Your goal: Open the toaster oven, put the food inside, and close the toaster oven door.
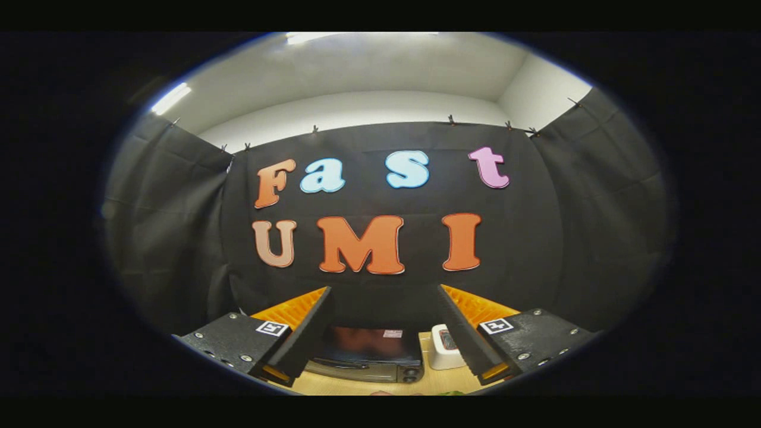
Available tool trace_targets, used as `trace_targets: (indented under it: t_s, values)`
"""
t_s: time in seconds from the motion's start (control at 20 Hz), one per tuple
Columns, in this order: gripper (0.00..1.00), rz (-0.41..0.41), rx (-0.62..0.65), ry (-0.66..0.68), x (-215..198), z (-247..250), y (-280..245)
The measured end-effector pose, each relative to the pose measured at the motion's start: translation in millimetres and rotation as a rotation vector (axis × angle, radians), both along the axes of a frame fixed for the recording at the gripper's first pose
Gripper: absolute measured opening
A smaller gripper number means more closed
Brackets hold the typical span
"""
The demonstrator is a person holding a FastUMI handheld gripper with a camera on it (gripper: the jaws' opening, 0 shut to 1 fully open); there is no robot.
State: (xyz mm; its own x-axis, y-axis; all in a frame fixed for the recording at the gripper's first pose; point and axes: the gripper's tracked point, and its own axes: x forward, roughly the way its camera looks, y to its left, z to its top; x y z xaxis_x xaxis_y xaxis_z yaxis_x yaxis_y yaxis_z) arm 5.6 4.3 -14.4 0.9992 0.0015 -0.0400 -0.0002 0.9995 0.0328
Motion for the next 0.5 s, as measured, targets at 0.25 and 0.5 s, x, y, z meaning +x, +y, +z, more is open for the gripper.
trace_targets:
  t_s: [0.25,0.5]
  values:
    - [1.0,0.004,-0.009,0.006,0.1,-3.9,4.5]
    - [1.0,0.009,-0.019,0.077,3.4,-32.0,15.1]
